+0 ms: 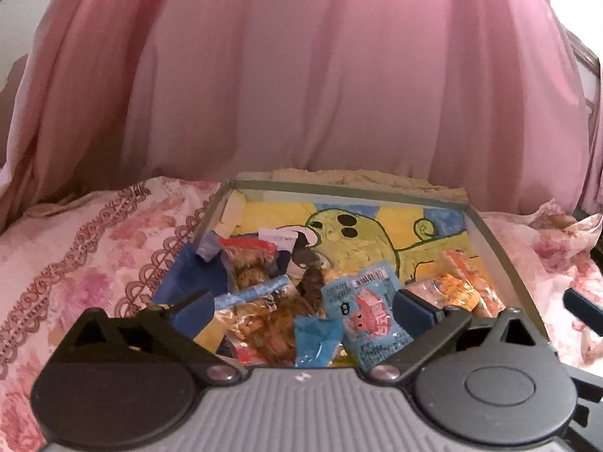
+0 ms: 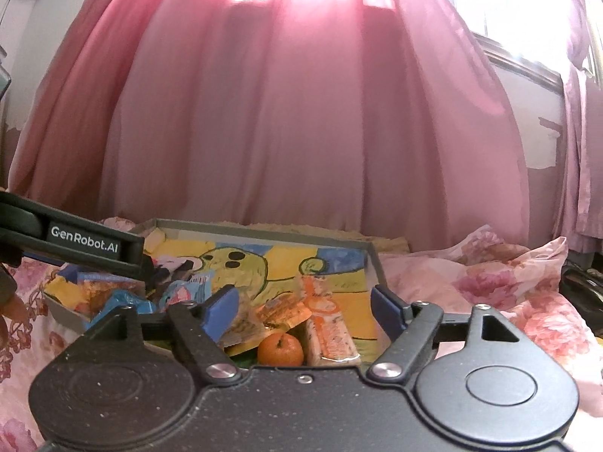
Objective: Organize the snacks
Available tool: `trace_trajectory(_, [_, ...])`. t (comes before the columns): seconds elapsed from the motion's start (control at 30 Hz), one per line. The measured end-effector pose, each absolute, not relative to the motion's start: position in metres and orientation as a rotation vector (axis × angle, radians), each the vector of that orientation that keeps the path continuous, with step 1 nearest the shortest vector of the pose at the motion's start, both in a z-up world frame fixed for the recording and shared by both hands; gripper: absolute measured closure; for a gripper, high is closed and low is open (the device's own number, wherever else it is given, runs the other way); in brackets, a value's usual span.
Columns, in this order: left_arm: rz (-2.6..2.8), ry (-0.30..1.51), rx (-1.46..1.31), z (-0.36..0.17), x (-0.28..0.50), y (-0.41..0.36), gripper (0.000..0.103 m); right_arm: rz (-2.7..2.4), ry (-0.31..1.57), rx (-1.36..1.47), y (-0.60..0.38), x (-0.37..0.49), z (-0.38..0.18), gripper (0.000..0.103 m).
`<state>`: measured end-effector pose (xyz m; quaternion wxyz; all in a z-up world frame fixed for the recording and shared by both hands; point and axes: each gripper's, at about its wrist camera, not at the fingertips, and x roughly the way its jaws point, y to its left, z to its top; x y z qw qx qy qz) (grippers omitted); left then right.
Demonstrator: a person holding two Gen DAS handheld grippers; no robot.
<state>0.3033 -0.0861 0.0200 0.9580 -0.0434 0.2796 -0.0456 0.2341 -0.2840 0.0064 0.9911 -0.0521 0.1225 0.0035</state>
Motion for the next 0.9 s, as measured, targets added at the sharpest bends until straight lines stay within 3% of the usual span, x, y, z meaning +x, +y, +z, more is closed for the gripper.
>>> trace_trajectory(0.43, [-0.062,0.522,-0.076,0.034,0.288,-0.086,0.001,-0.004,0.230,-0.034,-0.297,0.215,0.020,0.004])
trace_trajectory(0.9, [-0.052,0.472,-0.148,0.051,0.260,-0.070,0.001,-0.028,0.224,0.029,-0.307,0.196,0.031,0.001])
